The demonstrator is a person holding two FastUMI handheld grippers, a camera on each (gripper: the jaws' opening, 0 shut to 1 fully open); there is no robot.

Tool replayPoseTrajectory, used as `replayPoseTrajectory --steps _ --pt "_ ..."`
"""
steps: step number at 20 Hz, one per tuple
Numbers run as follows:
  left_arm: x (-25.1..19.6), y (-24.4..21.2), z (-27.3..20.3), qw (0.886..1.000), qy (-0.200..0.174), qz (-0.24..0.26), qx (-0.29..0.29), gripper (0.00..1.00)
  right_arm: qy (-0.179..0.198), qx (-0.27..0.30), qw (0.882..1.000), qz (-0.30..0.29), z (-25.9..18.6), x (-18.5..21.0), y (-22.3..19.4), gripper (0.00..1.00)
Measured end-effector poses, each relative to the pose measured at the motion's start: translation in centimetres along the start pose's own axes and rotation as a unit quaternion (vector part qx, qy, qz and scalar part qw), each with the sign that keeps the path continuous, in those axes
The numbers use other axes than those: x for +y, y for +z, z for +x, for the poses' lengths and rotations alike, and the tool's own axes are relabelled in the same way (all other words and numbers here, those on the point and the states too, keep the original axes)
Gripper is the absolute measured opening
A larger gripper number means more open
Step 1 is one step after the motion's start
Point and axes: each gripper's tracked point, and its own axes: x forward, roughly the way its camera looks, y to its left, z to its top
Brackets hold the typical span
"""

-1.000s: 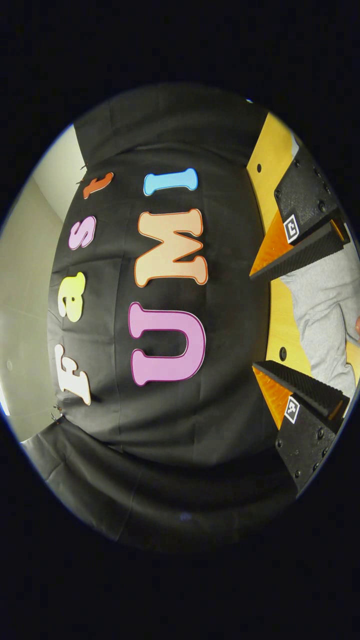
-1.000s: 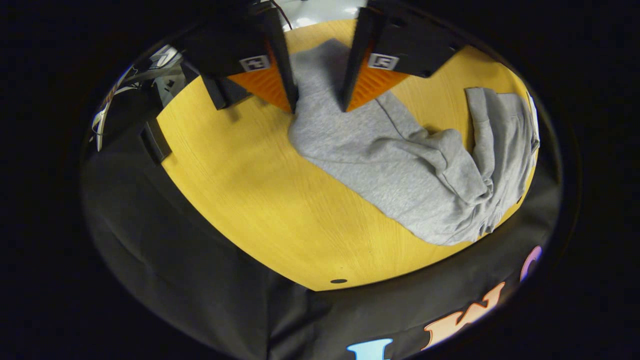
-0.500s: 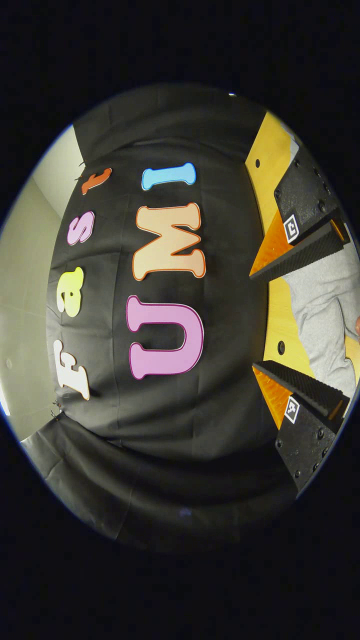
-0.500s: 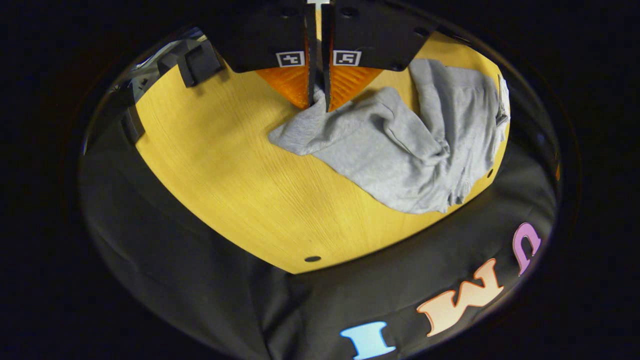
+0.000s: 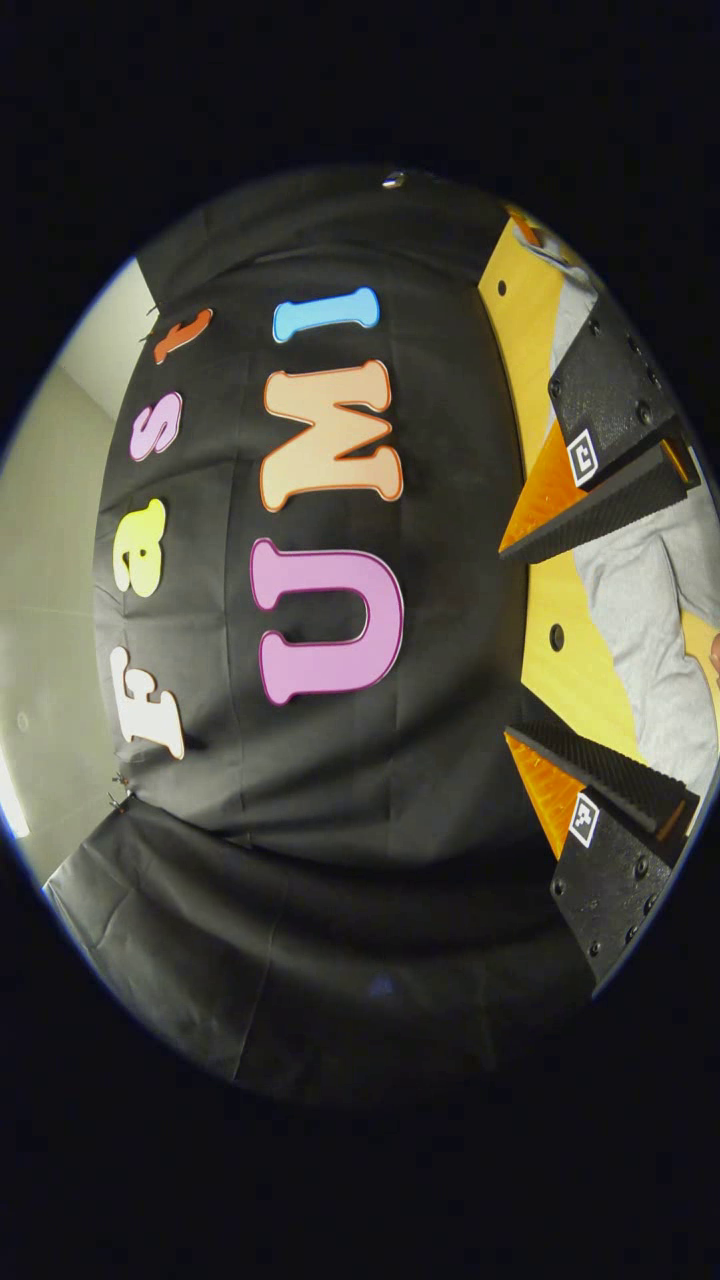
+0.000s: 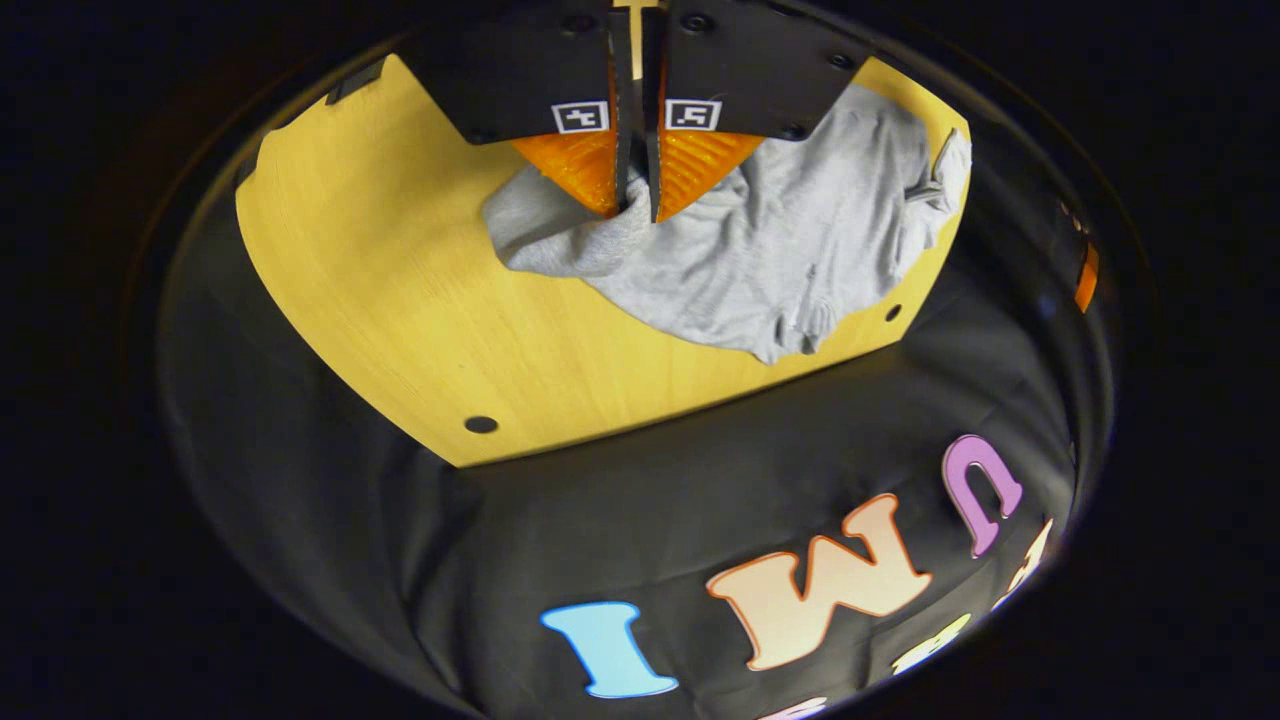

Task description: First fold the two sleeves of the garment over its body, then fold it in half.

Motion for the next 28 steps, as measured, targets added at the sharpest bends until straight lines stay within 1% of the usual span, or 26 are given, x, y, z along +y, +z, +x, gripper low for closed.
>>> replayPoseTrajectory --steps 6,11,14,18,23,25,28 --pt "4.0 -0.7 -1.3 0.999 0.033 0.013 0.005 0.95 0.059 -0.005 0.997 -0.052 2.6 8.9 2.4 0.06" --pt "6.5 -1.6 -2.6 0.998 0.057 0.015 0.014 0.95 0.103 -0.007 0.991 -0.081 4.3 16.0 2.8 0.06" --pt "8.3 -2.2 -3.6 0.997 0.074 0.016 0.02 0.95 0.131 -0.006 0.988 -0.084 5.4 20.5 2.6 0.06" --pt "10.8 -3.3 -5.0 0.995 0.096 0.013 0.03 0.95 0.163 0.004 0.982 -0.093 7.2 25.9 1.4 0.06" --pt "14.4 -4.9 -6.9 0.991 0.124 0.015 0.047 0.95 0.191 0.017 0.976 -0.106 9.9 32.4 -1.6 0.06" --pt "15.9 -5.9 -7.7 0.989 0.135 0.016 0.058 0.95 0.196 0.04 0.973 -0.114 11.4 34.4 -3.8 0.06" --pt "18.1 -6.9 -9.0 0.986 0.153 0.024 0.07 0.95 0.186 0.075 0.97 -0.136 14.0 36.1 -7.1 0.06"
